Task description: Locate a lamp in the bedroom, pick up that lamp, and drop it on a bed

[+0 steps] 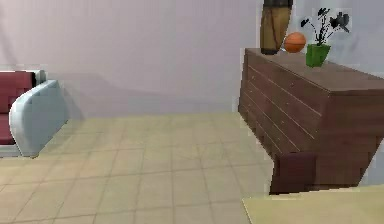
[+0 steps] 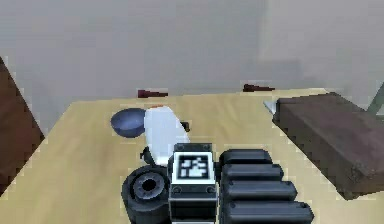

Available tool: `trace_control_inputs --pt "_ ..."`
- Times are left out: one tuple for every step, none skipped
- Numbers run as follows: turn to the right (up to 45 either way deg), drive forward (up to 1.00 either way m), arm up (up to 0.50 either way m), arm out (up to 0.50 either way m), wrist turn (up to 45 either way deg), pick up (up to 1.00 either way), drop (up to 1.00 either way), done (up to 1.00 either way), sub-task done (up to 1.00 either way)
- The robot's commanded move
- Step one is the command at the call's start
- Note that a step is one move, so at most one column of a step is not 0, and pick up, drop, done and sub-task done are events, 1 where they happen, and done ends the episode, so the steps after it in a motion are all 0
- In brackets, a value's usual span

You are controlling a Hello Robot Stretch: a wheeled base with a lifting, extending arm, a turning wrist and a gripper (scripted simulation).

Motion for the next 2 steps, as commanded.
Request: trace_control_inputs --pt "45.0 0.00 0.00 0.00 0.0 0.00 0.00 0.00 0.00" --pt "-45.0 0.00 0.00 0.00 0.0 0.00 0.00 0.00 0.00"
